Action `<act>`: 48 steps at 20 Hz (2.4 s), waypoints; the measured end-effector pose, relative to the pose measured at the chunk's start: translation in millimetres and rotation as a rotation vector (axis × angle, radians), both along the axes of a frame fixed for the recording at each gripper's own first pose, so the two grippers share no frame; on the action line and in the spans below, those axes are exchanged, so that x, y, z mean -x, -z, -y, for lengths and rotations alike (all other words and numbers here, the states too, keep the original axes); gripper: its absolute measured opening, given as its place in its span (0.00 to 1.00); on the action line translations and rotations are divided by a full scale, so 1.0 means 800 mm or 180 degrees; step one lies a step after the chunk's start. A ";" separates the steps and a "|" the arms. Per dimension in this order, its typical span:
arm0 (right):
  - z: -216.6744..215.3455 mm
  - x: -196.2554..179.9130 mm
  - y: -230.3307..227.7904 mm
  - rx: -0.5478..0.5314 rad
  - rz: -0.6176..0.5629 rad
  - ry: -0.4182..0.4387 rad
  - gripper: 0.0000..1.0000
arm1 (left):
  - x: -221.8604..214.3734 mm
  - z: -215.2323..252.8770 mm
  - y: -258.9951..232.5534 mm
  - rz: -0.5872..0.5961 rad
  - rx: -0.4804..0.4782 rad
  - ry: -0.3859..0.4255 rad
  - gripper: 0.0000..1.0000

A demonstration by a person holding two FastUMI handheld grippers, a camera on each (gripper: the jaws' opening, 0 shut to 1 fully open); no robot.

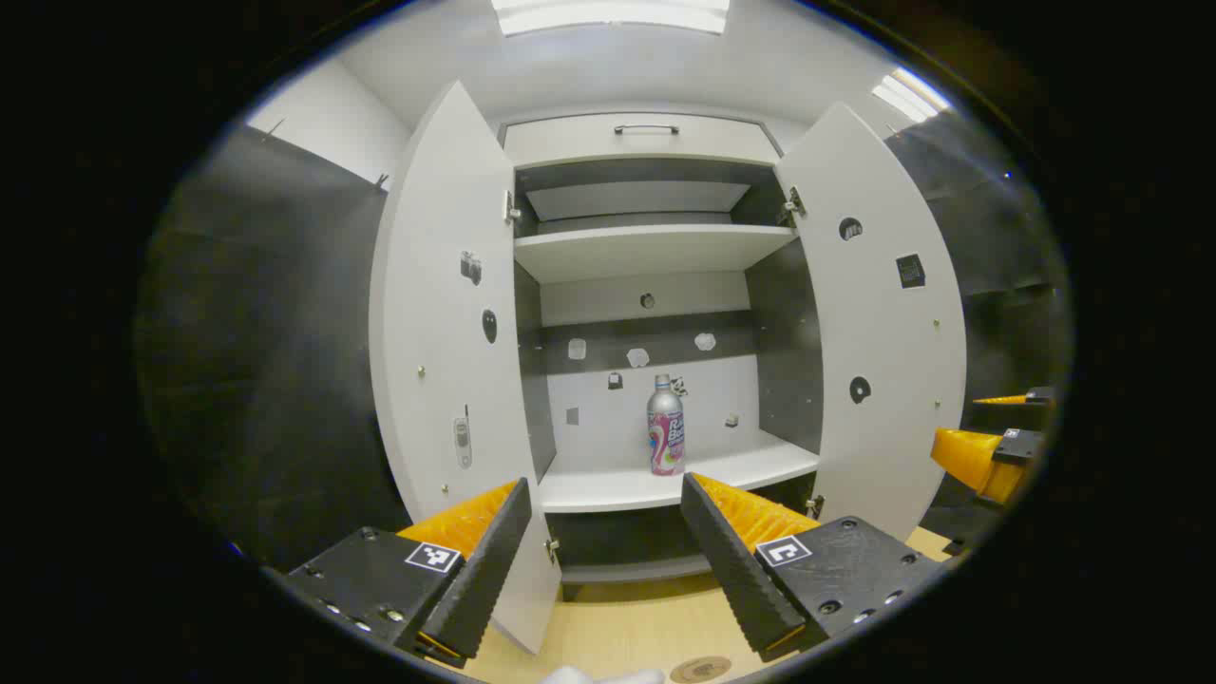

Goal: Grasp the bottle in the cabinet with the left hand and place it on the coaster, then close the right door with the right hand and the left door with the left hand.

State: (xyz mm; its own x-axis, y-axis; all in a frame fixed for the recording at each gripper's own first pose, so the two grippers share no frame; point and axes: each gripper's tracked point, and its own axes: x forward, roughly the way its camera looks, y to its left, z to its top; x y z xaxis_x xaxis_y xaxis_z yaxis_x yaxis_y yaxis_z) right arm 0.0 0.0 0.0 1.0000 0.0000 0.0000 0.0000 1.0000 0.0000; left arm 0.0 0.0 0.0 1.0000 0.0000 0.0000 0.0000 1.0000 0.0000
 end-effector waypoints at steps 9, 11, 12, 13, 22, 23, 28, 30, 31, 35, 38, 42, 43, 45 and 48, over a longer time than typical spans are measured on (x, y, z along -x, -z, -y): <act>0.004 0.004 0.001 -0.0006 0.0001 0.0021 0.99 | 0.002 0.008 -0.002 0.0012 -0.0030 0.0035 0.97; 0.005 0.005 0.001 -0.0005 0.0007 0.0013 0.99 | 0.002 0.007 -0.003 0.0015 -0.0037 0.0026 0.97; 0.004 0.005 0.001 -0.0002 0.0005 0.0006 0.99 | 0.001 0.006 -0.003 0.0018 -0.0032 0.0012 0.96; 0.004 0.004 0.000 -0.0005 0.0003 -0.0004 0.99 | -0.001 0.007 -0.004 0.0021 -0.0023 0.0014 0.97; 0.015 0.005 -0.005 -0.0022 -0.0010 0.0068 0.99 | -0.100 0.044 -0.015 0.0139 0.0008 0.0146 0.97; 0.016 0.005 -0.006 -0.0019 -0.0022 0.0083 0.99 | -0.116 0.053 -0.017 0.0161 0.0029 0.0176 0.97; 0.019 0.003 -0.007 -0.0002 -0.0089 0.0147 0.99 | -0.207 0.088 -0.019 0.0223 0.0045 0.0235 0.97; 0.013 0.004 -0.008 -0.0014 -0.0116 0.0122 0.99 | -0.243 0.104 -0.022 0.0237 0.0088 0.0274 0.96; 0.012 0.003 -0.010 0.0004 -0.0125 0.0130 1.00 | -0.262 0.111 -0.023 0.0254 0.0111 0.0304 0.97; 0.006 -0.003 -0.012 0.0025 -0.0174 0.0116 0.99 | -0.326 0.120 -0.021 0.0270 0.0012 0.0200 0.97; 0.002 -0.006 -0.012 0.0022 -0.0226 0.0123 0.99 | -0.370 0.109 -0.007 0.0207 0.0014 0.0053 0.98; -0.006 -0.007 -0.015 0.0069 -0.0220 0.0117 0.99 | -0.421 0.103 0.017 0.0062 0.0057 0.0016 0.97; -0.006 -0.007 -0.014 0.0088 -0.0244 0.0135 0.99 | -0.432 0.102 0.023 0.0025 0.0034 0.0010 0.97; -0.008 -0.004 -0.011 0.0111 -0.0278 0.0145 0.99 | -0.444 0.103 0.032 -0.0027 0.0029 0.0016 0.97; -0.006 0.000 -0.010 0.0126 -0.0292 0.0174 0.99 | -0.465 0.102 0.048 -0.0120 0.0064 0.0022 0.98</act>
State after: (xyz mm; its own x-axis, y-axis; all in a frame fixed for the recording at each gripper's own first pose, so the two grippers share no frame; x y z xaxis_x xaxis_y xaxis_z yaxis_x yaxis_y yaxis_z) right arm 0.2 4.5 7.7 0.9943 -0.0564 -0.0904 0.0528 0.9977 -0.0421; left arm 372.1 -81.4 -38.3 0.9993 -0.0074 -0.0376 0.0066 0.9998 -0.0201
